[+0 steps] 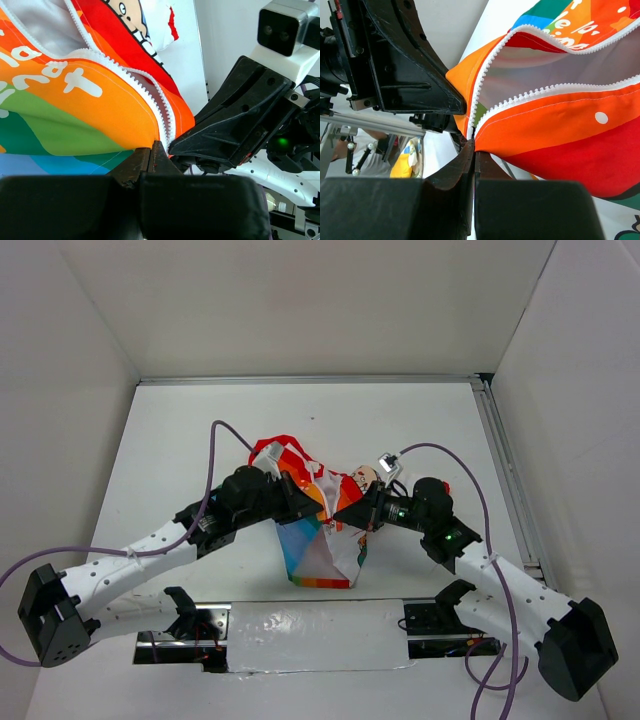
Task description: Zip up the jacket
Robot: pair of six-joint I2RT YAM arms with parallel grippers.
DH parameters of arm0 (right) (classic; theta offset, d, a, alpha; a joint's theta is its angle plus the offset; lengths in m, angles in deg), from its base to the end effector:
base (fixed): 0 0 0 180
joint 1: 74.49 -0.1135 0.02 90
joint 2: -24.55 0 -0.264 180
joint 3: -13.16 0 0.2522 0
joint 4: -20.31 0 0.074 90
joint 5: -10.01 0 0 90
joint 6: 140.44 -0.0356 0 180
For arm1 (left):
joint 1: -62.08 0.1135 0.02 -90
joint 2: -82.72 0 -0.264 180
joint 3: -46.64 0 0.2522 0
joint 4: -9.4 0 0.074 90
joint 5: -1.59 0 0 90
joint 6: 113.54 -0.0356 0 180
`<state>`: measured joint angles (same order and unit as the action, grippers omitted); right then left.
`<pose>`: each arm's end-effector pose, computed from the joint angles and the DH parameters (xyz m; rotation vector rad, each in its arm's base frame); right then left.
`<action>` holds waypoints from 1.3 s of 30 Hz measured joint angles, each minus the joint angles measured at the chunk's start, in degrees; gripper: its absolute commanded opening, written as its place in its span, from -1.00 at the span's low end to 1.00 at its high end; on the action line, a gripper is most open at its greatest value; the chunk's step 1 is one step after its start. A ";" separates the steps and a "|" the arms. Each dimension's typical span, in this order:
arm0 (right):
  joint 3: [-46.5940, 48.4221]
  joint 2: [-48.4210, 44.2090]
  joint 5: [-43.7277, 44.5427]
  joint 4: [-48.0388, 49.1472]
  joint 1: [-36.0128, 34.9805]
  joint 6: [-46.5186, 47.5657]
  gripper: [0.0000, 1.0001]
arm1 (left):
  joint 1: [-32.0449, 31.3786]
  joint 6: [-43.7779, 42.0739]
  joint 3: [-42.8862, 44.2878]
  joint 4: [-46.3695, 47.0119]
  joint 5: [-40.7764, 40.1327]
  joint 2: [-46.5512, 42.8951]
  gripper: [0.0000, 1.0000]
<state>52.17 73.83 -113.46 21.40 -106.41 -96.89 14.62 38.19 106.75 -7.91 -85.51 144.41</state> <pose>0.1579 0.1215 0.2521 -0.2416 1.9416 1.4614 0.1681 -0.1858 0.3035 -0.2271 2.1259 -1.2767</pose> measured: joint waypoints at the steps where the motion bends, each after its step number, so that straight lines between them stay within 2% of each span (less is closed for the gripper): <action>1: 0.00 0.07 0.00 -0.02 0.00 -0.02 -1.00 | 0.00 -0.09 -0.11 0.35 0.09 0.00 -1.00; 39: 0.24 0.94 -2.86 0.35 1.97 -0.15 -1.00 | -0.11 -0.04 -1.88 2.10 0.31 -0.46 -1.00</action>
<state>52.41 74.77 -116.33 21.75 -104.44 -97.05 14.51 38.15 104.87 -5.82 -85.20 143.95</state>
